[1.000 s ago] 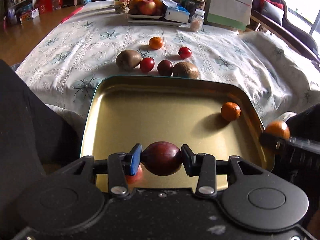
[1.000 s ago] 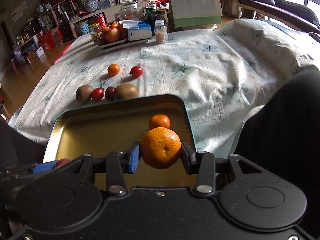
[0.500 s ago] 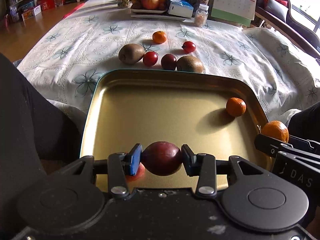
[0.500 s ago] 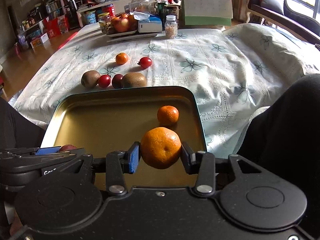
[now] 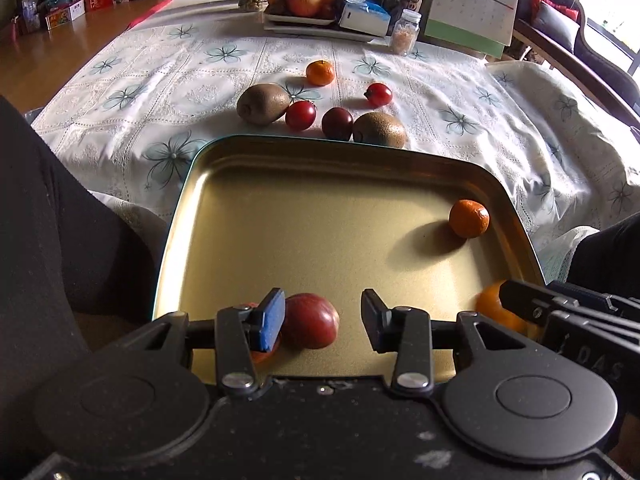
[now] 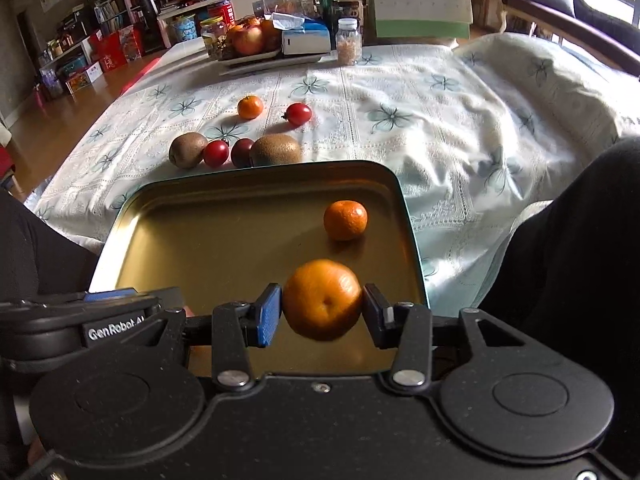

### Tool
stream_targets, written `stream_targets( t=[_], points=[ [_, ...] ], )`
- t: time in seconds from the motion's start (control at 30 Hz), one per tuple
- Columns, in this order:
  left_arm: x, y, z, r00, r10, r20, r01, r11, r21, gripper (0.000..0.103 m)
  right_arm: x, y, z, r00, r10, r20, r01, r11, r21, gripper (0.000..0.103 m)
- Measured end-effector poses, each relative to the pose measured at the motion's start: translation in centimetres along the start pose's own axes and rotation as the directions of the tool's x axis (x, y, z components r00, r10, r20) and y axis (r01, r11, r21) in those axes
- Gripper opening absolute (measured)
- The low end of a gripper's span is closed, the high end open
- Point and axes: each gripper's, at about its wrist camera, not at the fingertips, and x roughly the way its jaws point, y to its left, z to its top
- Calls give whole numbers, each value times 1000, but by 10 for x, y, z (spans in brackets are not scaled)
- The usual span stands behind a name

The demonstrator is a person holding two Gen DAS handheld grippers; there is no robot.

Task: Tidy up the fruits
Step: 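Open the left tool to drop the plum while the right tool lowers the tangerine into the tray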

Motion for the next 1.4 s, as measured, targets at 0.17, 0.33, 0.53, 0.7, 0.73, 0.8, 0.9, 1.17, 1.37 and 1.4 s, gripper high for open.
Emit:
stream_targets(
  t=[0.17, 0.33, 0.53, 0.7, 0.73, 0.8, 0.9, 1.17, 1.37, 1.4],
  points=[
    [1, 0, 0, 1000, 11, 0, -11, 1000, -1, 42, -1, 3, -2, 1000, -10, 5, 10, 1000, -13, 53],
    [0, 1, 0, 1000, 18, 3, -18, 1000, -2, 42, -1, 3, 0, 1000, -14, 4, 14, 1000, -16, 53],
    [0, -2, -1, 999, 34, 11, -34, 999, 16, 42, 1, 2, 1, 1000, -11, -4, 11, 1000, -7, 53],
    [1, -4, -2, 999, 45, 16, -45, 998, 33, 42, 1, 3, 1, 1000, -12, -10, 12, 1000, -12, 53],
    [1, -4, -2, 999, 47, 15, -47, 998, 34, 42, 2, 3, 1, 1000, -13, -11, 13, 1000, -13, 52],
    [1, -4, -2, 999, 48, 15, -48, 998, 34, 42, 2, 3, 1, 1000, -14, -13, 13, 1000, -14, 53],
    [2, -3, -1, 998, 53, 16, -53, 998, 28, 42, 3, 3, 1, 1000, -15, -15, 15, 1000, -14, 53],
    [2, -3, -2, 997, 70, 13, -70, 997, 26, 42, 4, 3, 1, 1000, -17, -24, 17, 1000, -13, 53],
    [2, -3, -3, 995, 92, 24, -93, 995, 22, 42, 4, 3, 2, 999, -24, -22, 24, 1000, -13, 53],
    [1, -3, -3, 995, 97, 27, -97, 995, 23, 42, 4, 3, 2, 999, -26, -21, 26, 1000, -12, 53]
  ],
)
